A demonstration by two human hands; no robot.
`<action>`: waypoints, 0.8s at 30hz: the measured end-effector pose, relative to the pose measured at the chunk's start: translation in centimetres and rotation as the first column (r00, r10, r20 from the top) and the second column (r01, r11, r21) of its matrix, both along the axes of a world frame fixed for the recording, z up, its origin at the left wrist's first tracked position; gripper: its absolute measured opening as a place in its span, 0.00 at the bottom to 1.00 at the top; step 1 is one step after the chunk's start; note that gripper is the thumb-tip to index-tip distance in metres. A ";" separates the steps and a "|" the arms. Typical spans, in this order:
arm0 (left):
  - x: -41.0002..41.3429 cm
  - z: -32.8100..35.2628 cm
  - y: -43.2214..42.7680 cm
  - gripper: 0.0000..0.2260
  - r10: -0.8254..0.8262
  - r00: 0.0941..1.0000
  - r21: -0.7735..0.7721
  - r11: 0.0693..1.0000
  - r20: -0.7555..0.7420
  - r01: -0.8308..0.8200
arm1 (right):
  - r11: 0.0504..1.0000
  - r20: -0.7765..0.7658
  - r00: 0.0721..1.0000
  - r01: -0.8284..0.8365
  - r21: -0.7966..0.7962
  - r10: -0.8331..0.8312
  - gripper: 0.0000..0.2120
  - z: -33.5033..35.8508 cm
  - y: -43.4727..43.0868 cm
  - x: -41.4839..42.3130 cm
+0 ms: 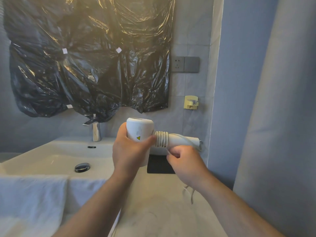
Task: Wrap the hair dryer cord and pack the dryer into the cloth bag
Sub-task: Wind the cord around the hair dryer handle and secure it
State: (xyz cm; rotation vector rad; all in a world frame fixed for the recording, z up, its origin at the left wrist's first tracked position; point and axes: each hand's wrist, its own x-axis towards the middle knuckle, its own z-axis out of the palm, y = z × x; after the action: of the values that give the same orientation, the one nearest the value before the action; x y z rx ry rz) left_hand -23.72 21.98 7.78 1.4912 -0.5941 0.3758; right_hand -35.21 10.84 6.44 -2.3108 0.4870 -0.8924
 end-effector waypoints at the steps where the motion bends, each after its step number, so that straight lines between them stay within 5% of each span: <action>1: -0.1 0.0 0.2 0.23 0.021 0.999 0.024 0.999 0.033 -0.022 | 0.995 -0.049 0.999 0.015 -0.102 -0.020 0.09 0.5 0.0 -0.3; 5: -0.1 0.1 1.0 0.23 0.007 0.991 0.105 0.994 0.135 -0.021 | 0.922 -0.114 0.993 -0.010 -0.388 -0.037 0.09 2.9 0.2 -1.4; 12: 0.3 1.1 2.6 0.30 -0.127 0.958 0.303 0.952 0.257 0.045 | 0.919 -0.166 0.982 -0.144 -0.367 0.087 0.02 5.7 -0.6 -2.4; 19: 0.7 1.7 3.7 0.25 -0.396 0.911 0.229 0.903 0.115 0.364 | 0.971 -0.004 0.971 -0.237 -0.031 0.237 0.10 6.0 -1.6 -2.8; 24: 0.3 2.2 3.7 0.24 -0.498 0.864 0.156 0.862 0.077 0.482 | 0.763 0.186 0.844 -0.535 0.362 0.504 0.09 5.4 -2.3 -3.2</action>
State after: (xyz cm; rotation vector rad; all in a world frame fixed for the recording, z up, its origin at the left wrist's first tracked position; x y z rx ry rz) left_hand -23.41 25.65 10.00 1.3867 -1.0818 0.0210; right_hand -38.42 8.52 11.83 -1.8685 -0.0281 -0.5362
